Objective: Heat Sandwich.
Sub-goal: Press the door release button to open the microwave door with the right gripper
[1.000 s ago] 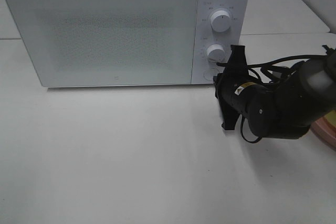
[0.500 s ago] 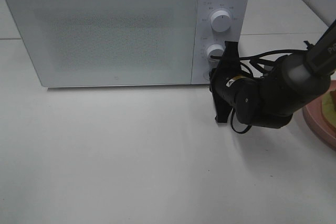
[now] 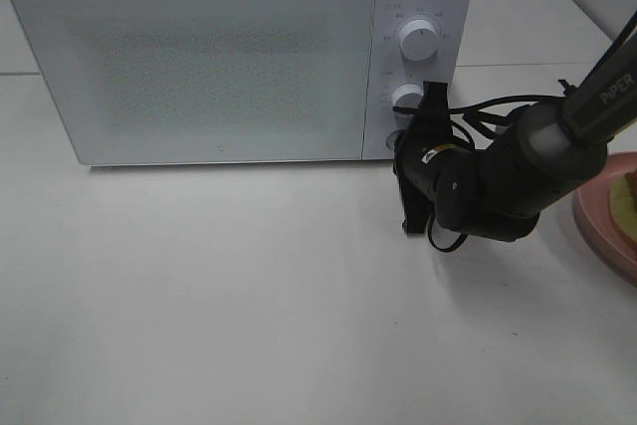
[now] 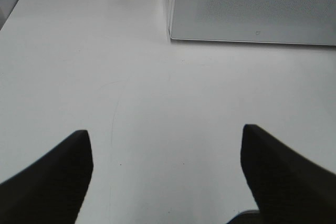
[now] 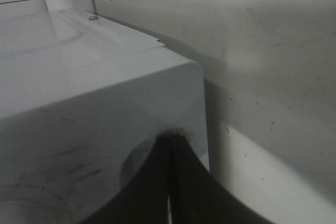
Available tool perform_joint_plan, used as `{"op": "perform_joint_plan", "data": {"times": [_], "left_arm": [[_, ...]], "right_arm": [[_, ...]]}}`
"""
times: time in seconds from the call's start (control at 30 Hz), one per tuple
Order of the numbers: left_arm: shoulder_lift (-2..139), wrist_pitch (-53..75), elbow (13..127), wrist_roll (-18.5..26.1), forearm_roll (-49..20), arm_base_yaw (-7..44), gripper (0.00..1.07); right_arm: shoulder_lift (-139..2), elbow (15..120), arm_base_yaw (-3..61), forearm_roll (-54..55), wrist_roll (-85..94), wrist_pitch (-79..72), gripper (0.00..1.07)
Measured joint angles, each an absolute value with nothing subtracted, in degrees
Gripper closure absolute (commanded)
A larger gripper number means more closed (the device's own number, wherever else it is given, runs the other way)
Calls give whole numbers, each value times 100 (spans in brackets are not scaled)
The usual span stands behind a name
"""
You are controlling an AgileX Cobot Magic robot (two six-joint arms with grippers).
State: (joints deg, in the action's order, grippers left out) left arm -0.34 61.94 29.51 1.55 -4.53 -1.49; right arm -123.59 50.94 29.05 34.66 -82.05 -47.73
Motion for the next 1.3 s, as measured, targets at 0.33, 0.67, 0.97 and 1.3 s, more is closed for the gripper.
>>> {"op": "perform_joint_plan", "data": {"times": [0.33, 0.67, 0.97, 1.3], "left_arm": [[-34, 6194, 2951, 155, -453, -149, 33], [-34, 6194, 2951, 155, -453, -149, 33], [-34, 6194, 2951, 155, -453, -149, 33], [-34, 6194, 2951, 155, -453, -149, 33]], "right_arm": [[-12410, 5231, 2945, 3610, -7981, -4813, 107], [-12611, 5437, 3025, 3913, -7729, -5031, 107], [-12720, 5546, 3077, 4097, -7603, -5197, 107], [-12725, 5546, 3077, 4102, -7597, -5191, 107]]}}
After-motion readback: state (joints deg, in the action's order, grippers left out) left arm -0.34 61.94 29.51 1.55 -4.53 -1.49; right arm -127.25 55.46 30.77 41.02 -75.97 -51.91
